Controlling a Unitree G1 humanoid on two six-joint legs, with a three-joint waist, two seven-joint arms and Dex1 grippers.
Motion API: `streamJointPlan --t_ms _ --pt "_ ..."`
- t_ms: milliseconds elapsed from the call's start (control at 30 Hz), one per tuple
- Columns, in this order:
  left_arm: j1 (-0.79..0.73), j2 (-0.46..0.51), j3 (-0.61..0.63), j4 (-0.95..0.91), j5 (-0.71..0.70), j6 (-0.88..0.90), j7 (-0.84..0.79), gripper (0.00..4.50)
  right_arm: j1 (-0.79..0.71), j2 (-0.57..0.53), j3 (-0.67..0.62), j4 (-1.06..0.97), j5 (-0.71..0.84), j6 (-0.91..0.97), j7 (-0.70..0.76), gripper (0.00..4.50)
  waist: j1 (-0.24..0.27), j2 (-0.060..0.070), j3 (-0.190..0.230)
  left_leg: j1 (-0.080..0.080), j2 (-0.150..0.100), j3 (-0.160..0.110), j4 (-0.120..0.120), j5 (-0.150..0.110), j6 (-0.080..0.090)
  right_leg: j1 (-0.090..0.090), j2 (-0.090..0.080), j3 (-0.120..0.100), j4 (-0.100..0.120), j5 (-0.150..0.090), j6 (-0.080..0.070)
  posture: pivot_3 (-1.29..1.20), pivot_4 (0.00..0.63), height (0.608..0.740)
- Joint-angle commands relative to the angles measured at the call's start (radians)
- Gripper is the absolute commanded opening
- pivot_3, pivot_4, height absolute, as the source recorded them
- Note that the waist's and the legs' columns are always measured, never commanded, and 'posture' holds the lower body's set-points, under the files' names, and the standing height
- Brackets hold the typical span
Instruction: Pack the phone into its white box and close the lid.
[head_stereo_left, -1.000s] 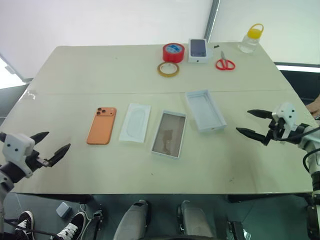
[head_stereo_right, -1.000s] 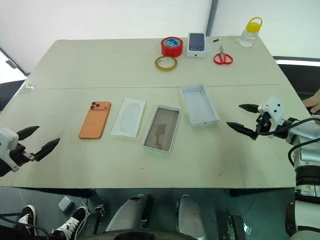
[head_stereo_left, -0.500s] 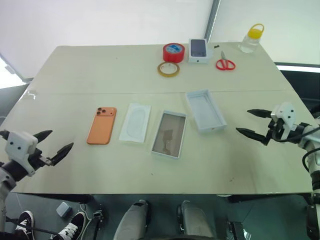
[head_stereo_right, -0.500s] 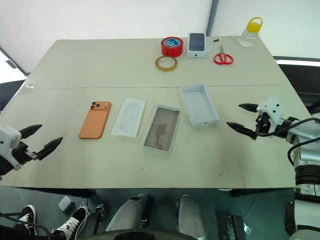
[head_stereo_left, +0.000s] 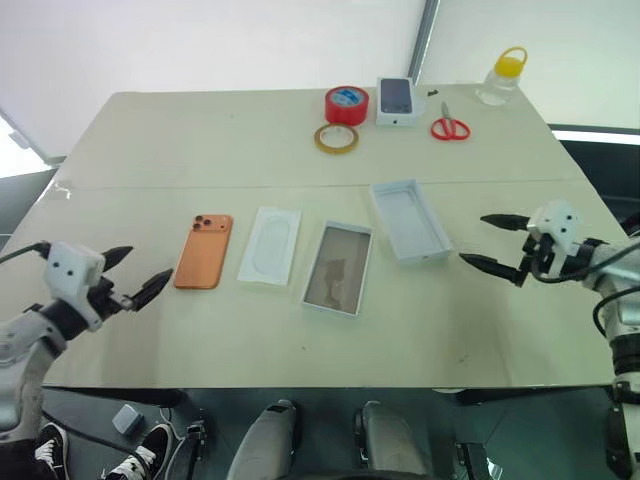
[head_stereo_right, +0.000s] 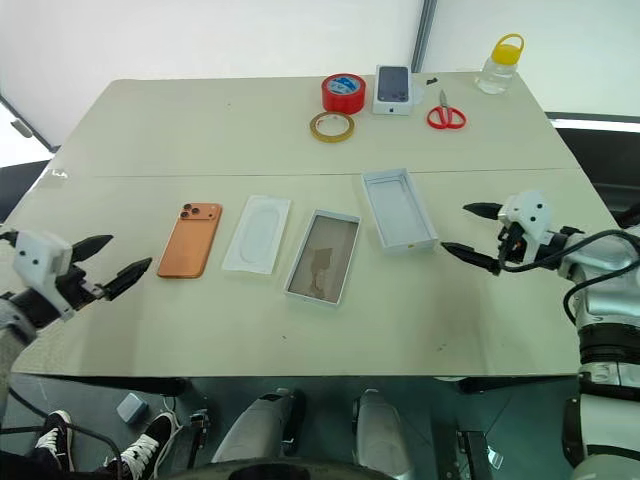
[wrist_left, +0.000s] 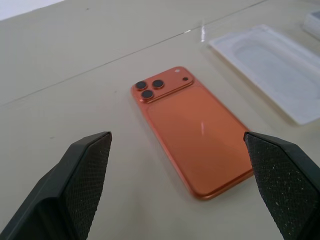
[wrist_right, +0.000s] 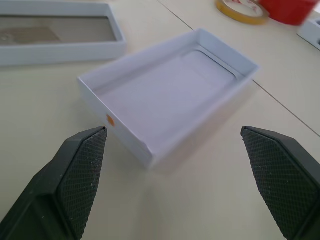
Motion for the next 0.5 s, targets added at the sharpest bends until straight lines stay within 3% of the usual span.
streamJointPlan --t_ms 33,267,500 --pt "-0.088 -0.009 -0.052 -0.054 -0.053 0.135 0.042 4.45 -0.052 0.022 0.022 -0.168 0.048 0.073 -0.004 4.49 -0.002 0.000 0.000 0.000 0.000 0.000 0.000 0.000 0.000 0.000 0.000 0.000 0.000 0.000 0.000 0.00 0.150 0.740" --pt "-0.309 -0.075 -0.217 -0.017 0.014 0.399 0.224 4.45 -0.088 0.105 0.102 -0.351 0.055 0.167 -0.041 4.49 0.001 -0.001 0.000 -0.001 0.000 0.000 0.003 0.001 -0.002 -0.001 0.001 0.000 0.001 0.001 0.001 0.00 0.150 0.740" --pt "-0.498 -0.198 -0.189 0.090 -0.101 0.564 0.257 4.45 -0.068 0.110 0.111 -0.338 0.055 0.185 -0.046 4.49 0.002 -0.003 0.001 -0.003 -0.001 -0.001 0.006 0.002 -0.004 -0.001 0.000 0.000 0.001 0.002 0.003 0.00 0.150 0.740"
